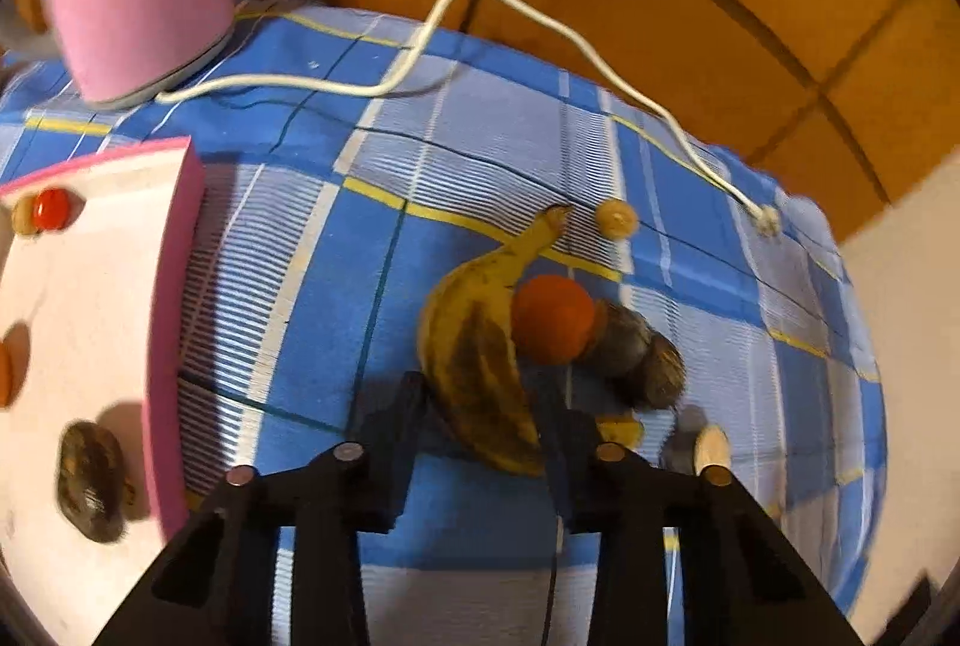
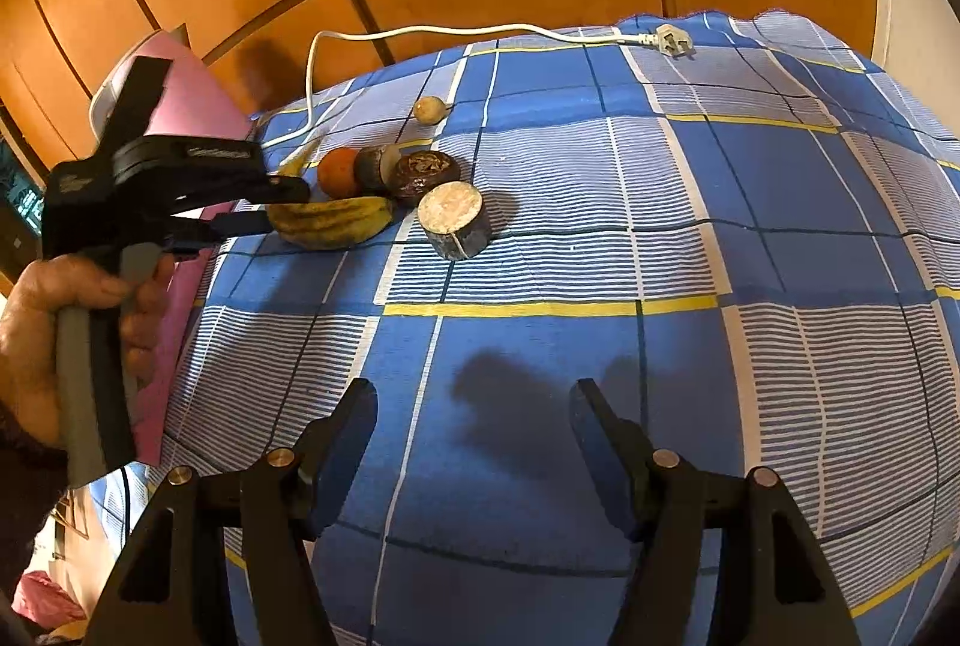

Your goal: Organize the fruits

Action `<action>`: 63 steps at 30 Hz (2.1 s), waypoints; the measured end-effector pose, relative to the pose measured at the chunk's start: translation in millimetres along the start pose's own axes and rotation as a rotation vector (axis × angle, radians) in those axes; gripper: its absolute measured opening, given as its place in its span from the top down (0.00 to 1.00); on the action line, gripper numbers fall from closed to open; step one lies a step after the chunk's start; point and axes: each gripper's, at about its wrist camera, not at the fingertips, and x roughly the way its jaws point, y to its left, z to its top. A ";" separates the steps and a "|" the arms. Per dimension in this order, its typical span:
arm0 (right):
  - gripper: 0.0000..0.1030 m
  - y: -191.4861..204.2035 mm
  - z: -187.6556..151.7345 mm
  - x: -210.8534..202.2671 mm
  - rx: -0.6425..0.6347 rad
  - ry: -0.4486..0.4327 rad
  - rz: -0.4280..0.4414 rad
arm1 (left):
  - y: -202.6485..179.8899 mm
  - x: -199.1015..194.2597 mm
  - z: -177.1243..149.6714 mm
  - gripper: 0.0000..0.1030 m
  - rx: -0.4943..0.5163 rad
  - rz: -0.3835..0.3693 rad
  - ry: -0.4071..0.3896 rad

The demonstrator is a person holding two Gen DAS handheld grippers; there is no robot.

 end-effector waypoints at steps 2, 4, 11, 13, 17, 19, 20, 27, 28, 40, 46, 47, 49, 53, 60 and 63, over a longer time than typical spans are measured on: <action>0.35 0.0 0.7 0.6 0.000 0.002 0.001 | -0.5 -6.2 0.8 0.71 0.041 -0.032 0.018; 0.35 1.1 1.7 -0.2 0.001 -0.003 0.003 | 0.9 -12.5 0.2 0.75 0.072 -0.075 0.034; 0.35 4.9 0.1 -3.9 -0.010 -0.011 -0.003 | 2.3 -30.2 -3.5 0.79 0.164 -0.148 0.066; 0.35 4.6 -0.6 -4.0 -0.008 -0.009 -0.006 | 7.3 -31.0 0.6 0.80 0.129 -0.111 0.049; 0.35 5.0 0.2 -5.5 -0.005 -0.013 -0.007 | 12.0 -31.2 3.6 0.66 0.071 -0.023 0.038; 0.35 5.7 0.5 -6.3 -0.011 -0.014 -0.009 | 0.6 -37.3 2.3 0.63 0.182 0.039 0.008; 0.35 5.7 0.9 -6.7 -0.013 -0.015 -0.009 | -7.2 -42.1 0.3 0.60 0.267 0.077 -0.015; 0.35 4.0 0.3 -5.6 -0.003 -0.016 -0.002 | -34.5 -38.5 -9.0 0.47 0.700 0.098 -0.010; 0.35 3.7 0.0 -5.2 -0.002 -0.014 -0.002 | -37.3 -33.4 -9.2 0.47 0.745 0.103 0.002; 0.35 -9.0 4.3 -0.1 0.015 0.010 -0.026 | -58.5 25.5 -12.6 0.36 1.160 0.120 0.147; 0.35 -11.3 8.5 4.9 0.015 0.022 -0.032 | -56.4 40.8 -5.3 0.36 1.154 0.081 0.172; 0.35 -11.1 9.3 5.5 0.014 0.022 -0.033 | -56.0 40.7 -4.3 0.37 1.149 0.077 0.180; 0.35 -10.9 10.6 6.7 0.012 0.022 -0.035 | -55.5 38.5 -2.0 0.47 1.135 0.090 0.165; 0.35 -10.7 11.8 10.5 0.014 0.028 -0.036 | -51.3 31.2 -3.7 0.57 1.120 0.076 0.158; 0.35 -7.3 17.8 9.0 0.004 0.013 -0.025 | -42.9 12.9 -6.3 0.85 1.040 0.015 0.184; 0.35 -4.1 21.7 10.6 -0.009 0.013 -0.029 | -47.9 16.5 -13.5 0.75 1.101 0.042 0.165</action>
